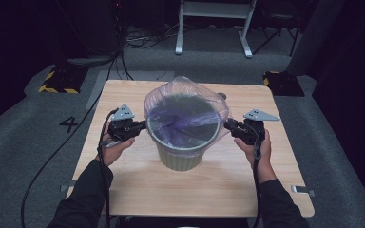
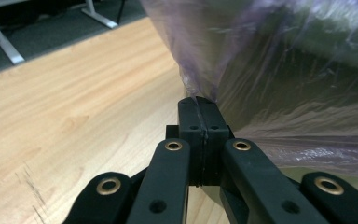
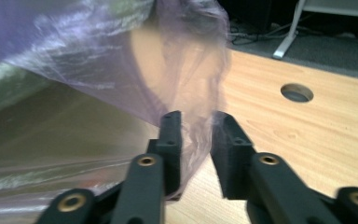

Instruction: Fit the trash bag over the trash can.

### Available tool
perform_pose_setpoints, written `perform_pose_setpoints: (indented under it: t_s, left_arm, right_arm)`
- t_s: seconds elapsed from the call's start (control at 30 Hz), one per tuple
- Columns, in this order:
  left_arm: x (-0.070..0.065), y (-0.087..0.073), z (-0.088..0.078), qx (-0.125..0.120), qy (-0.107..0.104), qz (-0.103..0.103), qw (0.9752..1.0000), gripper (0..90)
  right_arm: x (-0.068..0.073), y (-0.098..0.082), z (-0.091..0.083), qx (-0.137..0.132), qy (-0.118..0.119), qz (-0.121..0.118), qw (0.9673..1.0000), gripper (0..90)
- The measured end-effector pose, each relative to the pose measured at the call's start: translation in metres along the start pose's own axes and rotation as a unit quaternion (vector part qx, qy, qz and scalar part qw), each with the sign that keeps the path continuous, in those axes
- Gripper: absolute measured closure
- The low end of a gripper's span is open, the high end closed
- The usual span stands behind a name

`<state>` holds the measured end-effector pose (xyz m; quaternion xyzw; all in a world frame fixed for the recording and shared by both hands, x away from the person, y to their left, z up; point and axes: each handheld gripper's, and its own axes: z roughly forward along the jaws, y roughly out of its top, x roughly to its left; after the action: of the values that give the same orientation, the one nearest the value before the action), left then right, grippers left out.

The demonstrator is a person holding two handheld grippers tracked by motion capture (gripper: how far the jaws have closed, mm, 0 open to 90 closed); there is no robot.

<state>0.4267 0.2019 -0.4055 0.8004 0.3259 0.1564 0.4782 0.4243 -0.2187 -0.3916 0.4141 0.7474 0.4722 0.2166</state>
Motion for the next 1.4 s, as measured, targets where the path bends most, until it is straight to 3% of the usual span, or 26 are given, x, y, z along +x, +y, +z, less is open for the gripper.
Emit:
perform_pose_setpoints:
  t_s: [0.13, 0.3, 0.47, 0.63, 0.77, 1.0, 1.17, 1.3, 1.4]
  left_arm:
    - [0.002, -0.01, 0.007, 0.023, -0.002, -0.003, 0.9997, 89.7]
    - [0.002, -0.018, 0.009, 0.032, 0.007, -0.005, 0.9995, 89.1]
    - [0.003, -0.022, -0.006, 0.008, 0.025, -0.008, 0.9996, 68.3]
    - [0.01, -0.024, -0.033, -0.022, 0.03, -0.015, 0.9992, 48.6]
    - [0.016, -0.026, -0.052, -0.046, 0.029, -0.021, 0.9983, 40.4]
    - [0.019, -0.024, -0.072, -0.08, 0.029, -0.029, 0.996, 24.2]
    - [0.026, -0.021, -0.08, -0.108, 0.006, -0.047, 0.993, 20.5]
    - [0.027, -0.024, -0.085, -0.102, 0.002, -0.043, 0.9938, 18.2]
    - [0.027, -0.033, -0.087, -0.079, 0.003, -0.029, 0.9964, 17.5]
  right_arm:
    - [-0.003, -0.004, 0.003, 0.01, 0.0, 0.006, 0.9999, 65.5]
    - [-0.005, -0.004, 0.0, 0.007, -0.008, 0.007, 0.9999, 53.4]
    - [-0.006, -0.001, -0.011, -0.018, -0.005, 0.0, 0.9998, 44.1]
    - [-0.01, 0.005, -0.026, -0.046, -0.011, -0.003, 0.9989, 37.1]
    - [-0.013, 0.008, -0.036, -0.064, -0.018, -0.002, 0.9978, 34.5]
    - [-0.015, 0.015, -0.044, -0.088, -0.005, -0.009, 0.9961, 29.8]
    - [-0.02, 0.02, -0.046, -0.09, -0.001, -0.004, 0.9959, 28.8]
    - [-0.022, 0.021, -0.048, -0.087, -0.005, -0.004, 0.9962, 29.1]
    - [-0.021, 0.02, -0.049, -0.082, -0.004, -0.014, 0.9965, 35.6]
